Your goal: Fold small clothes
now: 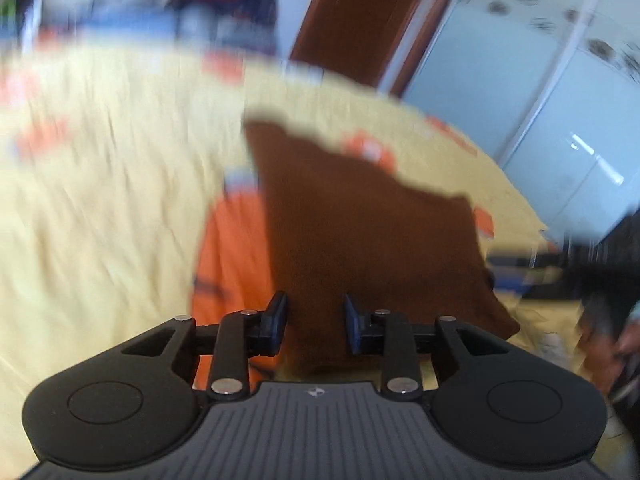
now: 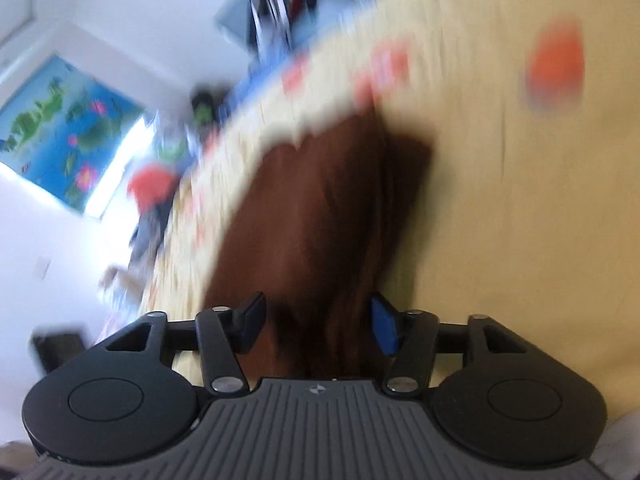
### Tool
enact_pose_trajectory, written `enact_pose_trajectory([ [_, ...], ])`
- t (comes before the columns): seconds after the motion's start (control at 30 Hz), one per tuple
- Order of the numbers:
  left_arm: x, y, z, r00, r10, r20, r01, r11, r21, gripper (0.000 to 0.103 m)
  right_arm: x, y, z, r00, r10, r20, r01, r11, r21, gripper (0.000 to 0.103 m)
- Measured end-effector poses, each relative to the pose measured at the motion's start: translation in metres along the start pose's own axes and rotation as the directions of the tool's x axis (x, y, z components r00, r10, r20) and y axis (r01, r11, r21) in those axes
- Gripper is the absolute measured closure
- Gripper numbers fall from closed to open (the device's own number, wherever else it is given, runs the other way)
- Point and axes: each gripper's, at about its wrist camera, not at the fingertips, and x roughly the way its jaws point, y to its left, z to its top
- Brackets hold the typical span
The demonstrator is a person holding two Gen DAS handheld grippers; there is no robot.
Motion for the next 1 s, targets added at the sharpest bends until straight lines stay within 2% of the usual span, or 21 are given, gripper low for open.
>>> enact_pose_trajectory([
  [0.03, -0.009, -0.012, 0.0, 0.998, 0.013, 0.055, -0.017, 0.998, 0.068, 0.072, -0.007, 0.01, 0.009, 0.999, 0.002, 0.053, 0.0, 0.999, -0.034, 0.044],
  [0.07, -0.012, -0.023, 0.001, 0.996, 0.014, 0.09, -0.026, 0.992, 0.126, 0.064, -0.01, 0.02, 0.018, 0.996, 0.008, 0.091, -0.003, 0.998, -0.06, 0.043],
  [0.1, -0.008, -0.033, 0.002, 0.996, 0.005, 0.093, -0.02, 0.986, 0.168, 0.05, -0.007, 0.03, 0.027, 0.994, 0.029, 0.107, -0.02, 0.996, -0.087, 0.04],
  [0.13, 0.0, -0.039, 0.002, 0.997, -0.01, 0.076, -0.004, 0.982, 0.188, 0.045, 0.001, 0.037, 0.035, 0.993, 0.051, 0.102, -0.04, 0.993, -0.109, 0.032],
  [0.2, 0.03, -0.044, -0.002, 1.0, -0.024, 0.018, 0.02, 0.982, 0.185, 0.044, 0.031, 0.045, 0.046, 0.997, 0.055, 0.052, -0.048, 0.99, -0.131, 0.023],
  [0.23, 0.044, -0.045, -0.007, 1.0, 0.01, -0.012, -0.007, 0.981, 0.193, 0.044, 0.051, 0.042, 0.051, 1.0, 0.02, 0.013, -0.018, 0.99, -0.14, 0.023],
  [0.27, 0.049, -0.047, -0.013, 1.0, 0.023, 0.017, -0.026, 0.974, 0.223, 0.041, 0.072, 0.034, 0.054, 0.998, -0.062, -0.032, 0.057, 0.987, -0.152, 0.023],
  [0.3, 0.049, -0.052, -0.019, 0.999, 0.009, 0.048, -0.022, 0.963, 0.27, 0.032, 0.092, 0.021, 0.055, 0.985, -0.153, -0.074, 0.141, 0.978, -0.155, 0.028],
  [0.33, 0.051, -0.056, -0.024, 0.999, 0.009, 0.053, -0.025, 0.953, 0.303, 0.03, 0.094, 0.011, 0.056, 0.991, -0.133, -0.012, 0.129, 0.975, -0.181, 0.031],
  [0.43, 0.051, -0.062, -0.037, 0.996, 0.031, 0.089, -0.061, 0.933, 0.356, 0.028, 0.092, -0.004, 0.075, 0.994, -0.1, -0.052, 0.098, 0.994, -0.039, 0.037],
  [0.47, 0.051, -0.062, -0.039, 0.995, 0.029, 0.094, -0.061, 0.934, 0.351, 0.028, 0.09, 0.001, 0.08, 0.989, -0.128, -0.071, 0.124, 0.991, -0.054, 0.038],
  [0.53, 0.052, -0.058, -0.037, 0.995, 0.017, 0.094, -0.046, 0.945, 0.325, 0.027, 0.086, 0.026, 0.084, 0.979, -0.199, -0.041, 0.194, 0.975, -0.113, 0.035],
  [0.6, 0.054, -0.055, -0.034, 0.996, -0.001, 0.092, -0.027, 0.952, 0.305, 0.023, 0.086, 0.053, 0.086, 0.993, -0.117, -0.026, 0.111, 0.98, -0.165, 0.032],
  [0.7, 0.051, -0.056, -0.035, 0.996, -0.006, 0.092, -0.022, 0.953, 0.302, 0.023, 0.115, 0.086, 0.088, 0.994, -0.024, -0.102, 0.0, 0.972, -0.234, 0.02],
  [0.77, 0.052, -0.056, -0.035, 0.996, -0.012, 0.092, -0.016, 0.956, 0.294, 0.023, 0.153, 0.101, 0.088, 0.984, -0.033, -0.177, -0.016, 0.963, -0.269, 0.019],
  [0.87, 0.05, -0.054, -0.035, 0.995, -0.016, 0.093, -0.011, 0.96, 0.281, 0.023, 0.214, 0.093, 0.087, 0.951, -0.133, -0.28, 0.054, 0.961, -0.272, 0.018],
  [0.9, 0.051, -0.054, -0.034, 0.996, -0.013, 0.093, -0.013, 0.961, 0.276, 0.023, 0.218, 0.09, 0.084, 0.968, -0.089, -0.234, 0.013, 0.951, -0.307, 0.011],
  [0.93, 0.05, -0.053, -0.034, 0.995, -0.016, 0.094, -0.01, 0.963, 0.269, 0.023, 0.223, 0.086, 0.086, 0.972, -0.062, -0.226, -0.007, 0.955, -0.296, 0.007],
  [1.0, 0.049, -0.051, -0.034, 0.995, -0.022, 0.094, -0.003, 0.966, 0.259, 0.023, 0.227, 0.081, 0.093, 0.977, -0.038, -0.211, -0.014, 0.971, -0.237, 0.007],
])
